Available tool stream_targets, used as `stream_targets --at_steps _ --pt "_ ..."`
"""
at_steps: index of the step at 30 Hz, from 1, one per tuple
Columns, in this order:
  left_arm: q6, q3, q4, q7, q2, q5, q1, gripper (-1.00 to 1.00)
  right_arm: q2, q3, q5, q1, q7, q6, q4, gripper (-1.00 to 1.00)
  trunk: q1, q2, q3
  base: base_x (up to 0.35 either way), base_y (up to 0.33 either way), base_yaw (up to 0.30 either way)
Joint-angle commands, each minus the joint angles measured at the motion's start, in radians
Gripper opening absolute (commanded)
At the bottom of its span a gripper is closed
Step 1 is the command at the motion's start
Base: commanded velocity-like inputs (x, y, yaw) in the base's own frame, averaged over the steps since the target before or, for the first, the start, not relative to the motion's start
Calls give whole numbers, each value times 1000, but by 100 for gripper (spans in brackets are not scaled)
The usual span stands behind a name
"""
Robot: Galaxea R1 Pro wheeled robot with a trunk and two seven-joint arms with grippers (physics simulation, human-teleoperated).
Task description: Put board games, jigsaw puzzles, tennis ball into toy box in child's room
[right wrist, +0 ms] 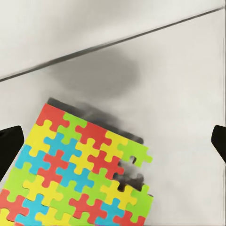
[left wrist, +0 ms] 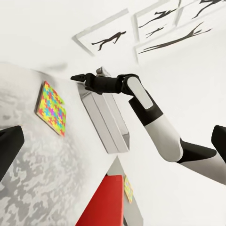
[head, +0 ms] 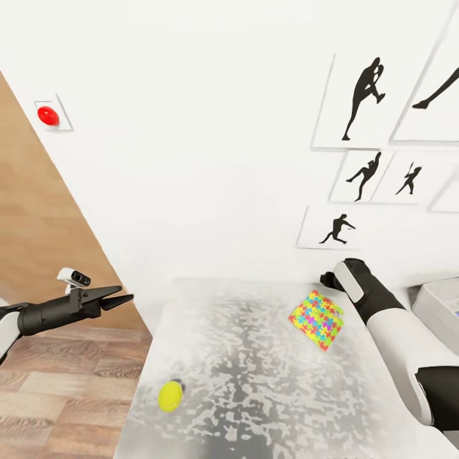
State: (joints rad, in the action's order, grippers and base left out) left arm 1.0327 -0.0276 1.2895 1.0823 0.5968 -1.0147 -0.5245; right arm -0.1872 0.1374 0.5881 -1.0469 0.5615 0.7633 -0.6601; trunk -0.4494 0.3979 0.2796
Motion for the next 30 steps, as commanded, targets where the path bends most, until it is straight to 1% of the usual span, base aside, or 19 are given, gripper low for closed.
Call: stream_targets --at_steps 1,21,30 --pt "4 -2 -1 2 1 -2 -1 100 -2 7 11 -1 9 2 -1 100 -1 2 2 0 -33 -92" --pt "4 -2 -1 2 1 -2 0 100 4 6 11 0 10 6 -1 100 -1 2 3 0 -4 -11" --pt "4 -2 -1 2 1 -2 0 100 7 5 12 -9 3 8 -1 100 -1 2 14 0 0 0"
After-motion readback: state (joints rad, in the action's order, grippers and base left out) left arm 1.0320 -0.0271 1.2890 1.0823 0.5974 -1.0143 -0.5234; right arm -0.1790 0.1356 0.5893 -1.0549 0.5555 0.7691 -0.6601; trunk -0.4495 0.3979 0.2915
